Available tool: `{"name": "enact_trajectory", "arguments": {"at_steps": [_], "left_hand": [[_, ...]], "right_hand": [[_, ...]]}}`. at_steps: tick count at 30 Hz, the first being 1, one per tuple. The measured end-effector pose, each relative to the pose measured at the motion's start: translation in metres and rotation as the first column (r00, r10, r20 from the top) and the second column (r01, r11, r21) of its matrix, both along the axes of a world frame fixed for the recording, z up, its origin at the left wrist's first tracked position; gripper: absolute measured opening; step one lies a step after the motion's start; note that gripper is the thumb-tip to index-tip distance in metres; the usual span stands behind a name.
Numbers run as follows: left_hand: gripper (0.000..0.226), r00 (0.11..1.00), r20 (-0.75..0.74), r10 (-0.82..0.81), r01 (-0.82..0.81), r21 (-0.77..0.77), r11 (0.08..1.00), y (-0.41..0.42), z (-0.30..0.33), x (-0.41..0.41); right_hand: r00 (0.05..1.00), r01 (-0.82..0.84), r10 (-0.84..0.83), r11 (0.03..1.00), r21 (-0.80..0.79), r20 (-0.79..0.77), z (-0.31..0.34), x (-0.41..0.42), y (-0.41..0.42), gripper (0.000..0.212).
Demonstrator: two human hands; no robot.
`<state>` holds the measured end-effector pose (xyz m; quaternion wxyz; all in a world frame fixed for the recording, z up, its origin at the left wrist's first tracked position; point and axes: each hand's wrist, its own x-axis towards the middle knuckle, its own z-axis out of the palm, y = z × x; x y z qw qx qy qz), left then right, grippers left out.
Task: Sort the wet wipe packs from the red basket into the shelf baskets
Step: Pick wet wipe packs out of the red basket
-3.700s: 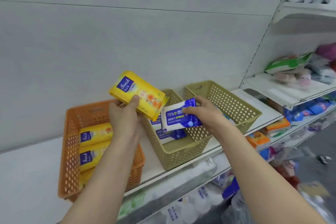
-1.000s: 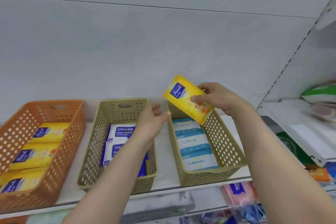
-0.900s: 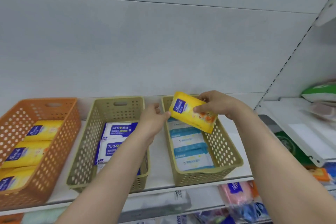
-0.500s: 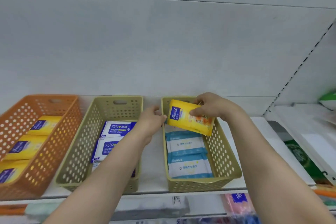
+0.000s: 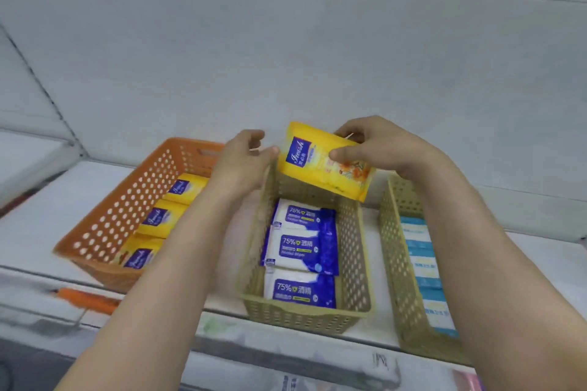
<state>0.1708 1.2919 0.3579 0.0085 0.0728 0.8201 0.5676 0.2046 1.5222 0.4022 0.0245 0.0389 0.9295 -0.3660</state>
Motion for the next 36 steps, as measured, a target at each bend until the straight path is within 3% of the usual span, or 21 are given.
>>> {"name": "enact_trajectory", "arguments": {"at_steps": [4, 7, 9, 13, 16, 19, 22, 24, 30, 36], "left_hand": [[0.048, 0.992, -0.077, 0.100, -0.119, -0.318, 0.941, -0.107, 0.001, -0.047], [0.048, 0.993, -0.035, 0.114, -0.118, -0.438, 0.891, -0.178, -0.009, -0.073], [0.049, 0.995, 0.059, 0.084, -0.055, -0.388, 0.920, -0.210, -0.020, -0.084], [0.038, 0.967, 0.241, -0.080, 0.115, -0.136, 0.984, -0.230, -0.037, -0.092], [0.035, 0.973, 0.220, -0.066, 0.082, -0.066, 0.994, -0.228, -0.048, -0.094], [0.034, 0.979, 0.203, -0.033, 0.030, 0.015, 0.999, -0.226, -0.058, -0.093], [0.032, 0.989, 0.144, -0.021, 0.018, 0.018, 1.000, -0.225, -0.065, -0.088], [0.033, 0.993, 0.115, -0.017, 0.016, 0.011, 1.000, -0.225, -0.068, -0.086], [0.034, 0.995, 0.100, -0.014, 0.016, -0.020, 1.000, -0.225, -0.073, -0.090], [0.034, 0.996, 0.089, 0.012, -0.007, -0.056, 0.998, -0.222, -0.073, -0.089]], "right_hand": [[0.995, -0.100, 0.100, 0.995, 0.011, 0.013, -0.010, -0.045, -0.088, 0.035], [0.991, -0.118, 0.116, 0.993, 0.029, 0.060, -0.023, -0.081, -0.150, 0.034], [0.991, -0.109, 0.100, 0.988, 0.107, 0.085, -0.031, -0.102, -0.185, 0.037], [0.986, -0.082, 0.038, 0.959, 0.272, 0.161, -0.036, -0.131, -0.227, 0.038], [0.964, -0.092, -0.002, 0.936, 0.340, 0.266, -0.042, -0.138, -0.240, 0.040], [0.951, -0.078, -0.021, 0.949, 0.305, 0.310, -0.052, -0.145, -0.246, 0.046], [0.943, -0.077, -0.011, 0.965, 0.249, 0.333, -0.066, -0.150, -0.253, 0.041], [0.948, -0.109, -0.011, 0.929, 0.355, 0.319, -0.077, -0.153, -0.257, 0.043], [0.992, 0.058, -0.108, 0.846, 0.531, 0.064, -0.108, -0.145, -0.268, 0.075], [0.984, -0.054, -0.029, 0.896, 0.441, 0.178, -0.118, -0.142, -0.267, 0.059]]}}
